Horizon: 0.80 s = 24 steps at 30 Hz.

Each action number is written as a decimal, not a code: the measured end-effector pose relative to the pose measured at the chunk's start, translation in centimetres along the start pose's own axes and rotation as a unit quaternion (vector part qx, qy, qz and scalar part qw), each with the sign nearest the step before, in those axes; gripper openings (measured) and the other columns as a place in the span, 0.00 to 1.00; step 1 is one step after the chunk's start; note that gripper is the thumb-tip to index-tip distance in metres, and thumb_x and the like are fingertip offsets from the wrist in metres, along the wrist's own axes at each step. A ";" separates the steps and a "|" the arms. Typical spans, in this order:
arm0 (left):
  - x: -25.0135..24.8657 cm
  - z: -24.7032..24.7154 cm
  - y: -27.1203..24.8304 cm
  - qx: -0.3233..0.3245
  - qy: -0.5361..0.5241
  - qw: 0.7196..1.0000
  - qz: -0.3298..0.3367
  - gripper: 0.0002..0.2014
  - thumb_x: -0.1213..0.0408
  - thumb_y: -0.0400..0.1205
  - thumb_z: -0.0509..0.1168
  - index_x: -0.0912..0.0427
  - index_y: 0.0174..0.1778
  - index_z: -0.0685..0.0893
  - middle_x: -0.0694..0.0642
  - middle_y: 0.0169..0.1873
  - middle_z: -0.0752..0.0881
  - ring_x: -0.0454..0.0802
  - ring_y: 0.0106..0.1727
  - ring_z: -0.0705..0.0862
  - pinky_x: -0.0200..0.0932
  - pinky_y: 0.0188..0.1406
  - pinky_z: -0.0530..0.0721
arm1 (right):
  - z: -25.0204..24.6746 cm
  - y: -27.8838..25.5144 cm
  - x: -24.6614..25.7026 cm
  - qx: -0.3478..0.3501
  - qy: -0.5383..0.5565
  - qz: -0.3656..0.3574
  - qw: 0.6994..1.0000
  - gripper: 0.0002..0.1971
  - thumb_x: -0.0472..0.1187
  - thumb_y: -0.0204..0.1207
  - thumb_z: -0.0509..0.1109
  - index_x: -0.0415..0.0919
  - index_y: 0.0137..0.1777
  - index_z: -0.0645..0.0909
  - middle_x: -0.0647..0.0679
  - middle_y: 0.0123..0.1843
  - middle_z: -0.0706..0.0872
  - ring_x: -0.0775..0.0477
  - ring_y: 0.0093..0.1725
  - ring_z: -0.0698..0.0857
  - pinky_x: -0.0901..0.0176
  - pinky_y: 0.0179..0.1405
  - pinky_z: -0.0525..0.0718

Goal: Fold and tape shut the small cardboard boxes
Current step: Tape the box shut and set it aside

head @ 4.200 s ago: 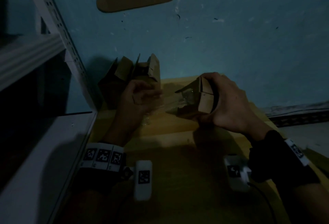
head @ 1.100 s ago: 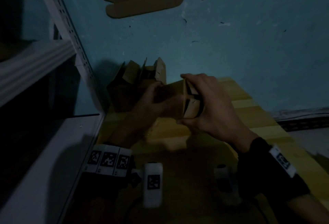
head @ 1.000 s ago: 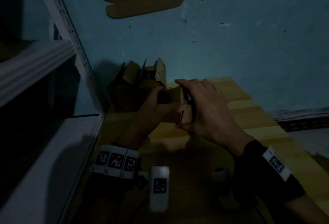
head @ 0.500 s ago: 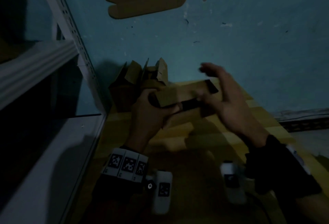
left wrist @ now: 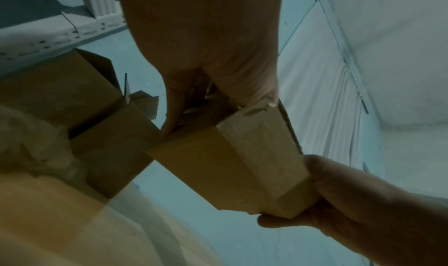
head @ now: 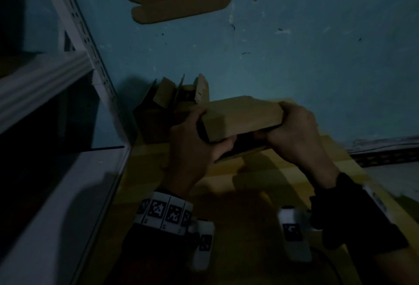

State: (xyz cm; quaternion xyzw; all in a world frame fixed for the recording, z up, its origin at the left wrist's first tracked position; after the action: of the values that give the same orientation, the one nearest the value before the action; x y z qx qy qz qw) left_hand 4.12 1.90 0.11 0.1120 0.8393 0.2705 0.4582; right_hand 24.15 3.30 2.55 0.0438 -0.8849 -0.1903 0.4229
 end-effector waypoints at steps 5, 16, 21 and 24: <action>0.2 -0.4 0.5 0.044 -0.034 0.998 0.020 0.44 0.62 0.65 0.81 0.42 0.76 0.68 0.26 0.55 0.73 0.16 0.55 0.74 0.12 0.52 0.71 | 0.1 -0.8 0.8 0.021 0.073 -0.039 0.996 0.23 0.48 0.58 0.85 0.44 0.52 0.85 0.58 0.39 0.87 0.60 0.35 0.87 0.65 0.26 0.83; 0.3 -1.7 -0.2 0.141 -0.174 0.972 0.067 0.45 0.78 0.72 0.60 0.64 0.86 0.50 0.27 0.74 0.65 0.70 0.59 0.73 0.47 0.57 0.71 | -0.9 -0.9 -0.8 0.076 0.251 -0.052 0.963 0.07 0.34 0.56 0.66 0.40 0.35 0.82 0.59 0.27 0.84 0.59 0.29 0.83 0.68 0.28 0.78; 0.8 -1.9 0.2 0.139 -0.183 0.971 0.061 0.46 0.75 0.73 0.62 0.59 0.87 0.49 0.28 0.79 0.59 0.67 0.80 0.67 0.57 0.62 0.76 | -0.5 -0.4 -1.8 0.073 0.289 -0.038 0.954 0.13 0.31 0.52 0.61 0.40 0.34 0.84 0.46 0.34 0.85 0.37 0.39 0.86 0.45 0.38 0.79; 0.9 -2.1 0.4 0.140 -0.183 0.972 0.048 0.46 0.72 0.74 0.63 0.59 0.87 0.47 0.48 0.87 0.51 0.51 0.87 0.56 0.54 0.78 0.71 | -0.2 -0.3 -2.3 0.069 0.312 -0.036 0.947 0.15 0.31 0.52 0.61 0.46 0.31 0.87 0.45 0.35 0.85 0.31 0.42 0.86 0.36 0.39 0.78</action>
State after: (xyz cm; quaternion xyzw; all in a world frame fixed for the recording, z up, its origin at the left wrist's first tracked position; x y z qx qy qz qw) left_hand 1.89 1.88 0.61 0.2628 0.7642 0.1466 0.5704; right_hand 25.77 3.50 0.85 0.1618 -0.7178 -0.1204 0.6664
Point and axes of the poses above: each hand's wrist, its own y-axis towards the middle knuckle, its own z-axis out of the palm, x = y × z, the point moved 1 cm from there along y, towards the middle knuckle
